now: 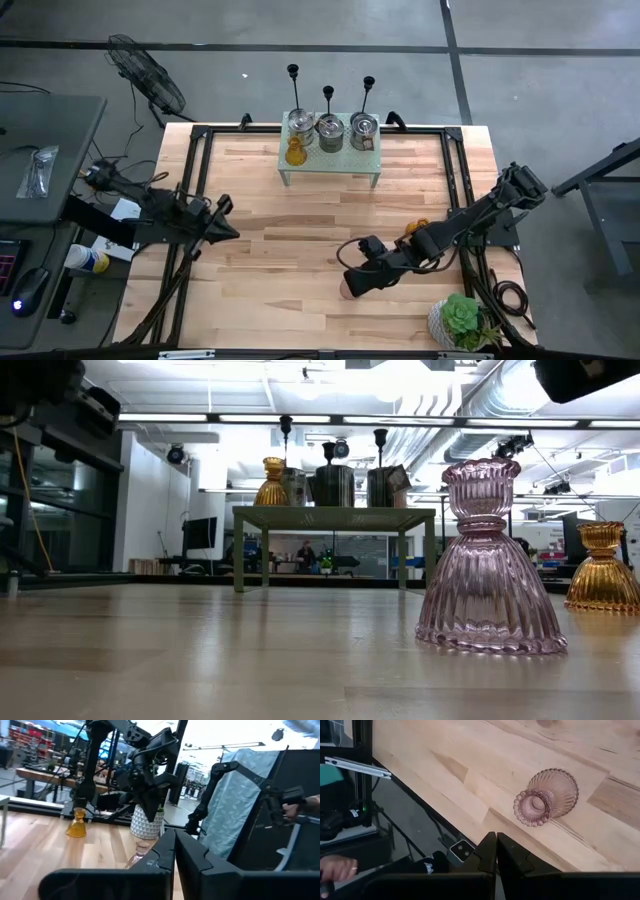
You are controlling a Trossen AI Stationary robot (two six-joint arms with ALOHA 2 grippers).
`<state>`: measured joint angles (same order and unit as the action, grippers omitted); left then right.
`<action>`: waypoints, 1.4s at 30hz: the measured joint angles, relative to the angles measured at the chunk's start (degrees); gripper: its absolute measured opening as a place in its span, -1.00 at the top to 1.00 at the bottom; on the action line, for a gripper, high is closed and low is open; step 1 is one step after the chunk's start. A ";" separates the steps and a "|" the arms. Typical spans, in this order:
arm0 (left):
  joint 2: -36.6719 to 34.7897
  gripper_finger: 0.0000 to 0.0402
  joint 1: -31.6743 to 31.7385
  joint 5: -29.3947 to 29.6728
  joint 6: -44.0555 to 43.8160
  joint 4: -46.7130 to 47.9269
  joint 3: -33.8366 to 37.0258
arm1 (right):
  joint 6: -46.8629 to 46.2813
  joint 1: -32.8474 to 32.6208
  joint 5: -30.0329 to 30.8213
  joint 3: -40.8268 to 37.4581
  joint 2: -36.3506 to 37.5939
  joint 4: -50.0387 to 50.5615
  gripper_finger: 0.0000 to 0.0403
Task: Pick & Place candle stick holders
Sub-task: Put the purple glass candle holder on the shelf
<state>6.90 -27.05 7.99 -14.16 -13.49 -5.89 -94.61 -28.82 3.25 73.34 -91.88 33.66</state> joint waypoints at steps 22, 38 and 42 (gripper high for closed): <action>-0.04 1.00 28.56 -27.22 -3.18 4.68 0.01 | -5.98 -1.57 9.10 10.50 -0.44 16.29 0.98; -0.04 1.00 30.80 -28.23 -4.19 7.31 0.00 | -0.94 -1.01 16.81 10.51 -0.44 10.42 0.98; -0.04 1.00 30.80 -27.90 -4.23 7.48 0.00 | 0.51 -0.74 17.74 10.51 -0.44 9.02 0.98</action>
<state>6.85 3.75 -19.91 -18.39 -6.00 -5.89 -94.10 -29.56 20.99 83.85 -92.31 42.68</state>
